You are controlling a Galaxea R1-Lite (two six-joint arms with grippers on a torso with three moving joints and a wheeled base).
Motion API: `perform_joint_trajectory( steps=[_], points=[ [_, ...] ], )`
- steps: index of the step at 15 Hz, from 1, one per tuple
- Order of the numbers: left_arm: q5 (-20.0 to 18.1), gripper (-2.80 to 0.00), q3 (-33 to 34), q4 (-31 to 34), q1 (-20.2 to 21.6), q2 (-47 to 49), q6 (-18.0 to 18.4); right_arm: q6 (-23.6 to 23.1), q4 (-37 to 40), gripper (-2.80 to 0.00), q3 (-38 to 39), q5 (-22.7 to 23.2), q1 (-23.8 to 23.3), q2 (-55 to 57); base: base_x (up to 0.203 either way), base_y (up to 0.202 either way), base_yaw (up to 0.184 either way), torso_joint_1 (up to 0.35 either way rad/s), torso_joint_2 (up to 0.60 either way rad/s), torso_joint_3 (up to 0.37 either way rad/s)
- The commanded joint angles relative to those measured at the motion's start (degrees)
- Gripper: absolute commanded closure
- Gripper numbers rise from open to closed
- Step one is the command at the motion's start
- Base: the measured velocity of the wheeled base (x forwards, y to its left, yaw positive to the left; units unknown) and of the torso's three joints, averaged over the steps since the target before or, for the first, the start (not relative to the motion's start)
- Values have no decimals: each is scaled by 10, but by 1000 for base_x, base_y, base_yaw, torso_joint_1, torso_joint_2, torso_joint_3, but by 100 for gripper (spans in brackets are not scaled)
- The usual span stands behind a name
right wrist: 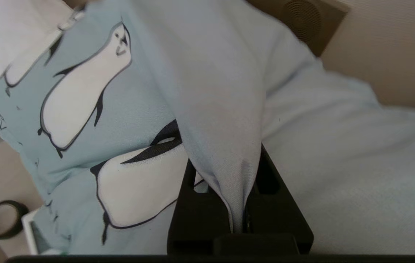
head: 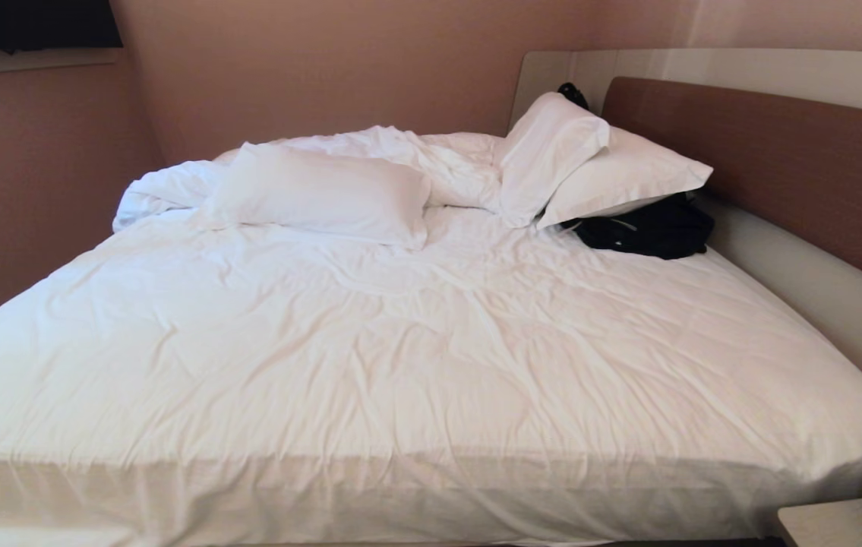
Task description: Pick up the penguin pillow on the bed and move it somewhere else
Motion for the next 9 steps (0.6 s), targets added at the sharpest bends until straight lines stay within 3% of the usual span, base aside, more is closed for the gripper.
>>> perform_joint_trajectory(
  steps=[1,4,9],
  points=[
    [0,0,0,-1,0,0,0,-68,-2,0,2,47,-27,16,0,0,0,0,0,0],
    [0,0,0,-1,0,0,0,-79,-38,0,1,48,-59,57,0,0,0,0,0,0],
    [0,0,0,0,0,0,0,-78,-182,0,-6,44,-70,192,0,0,0,0,0,0]
  ],
)
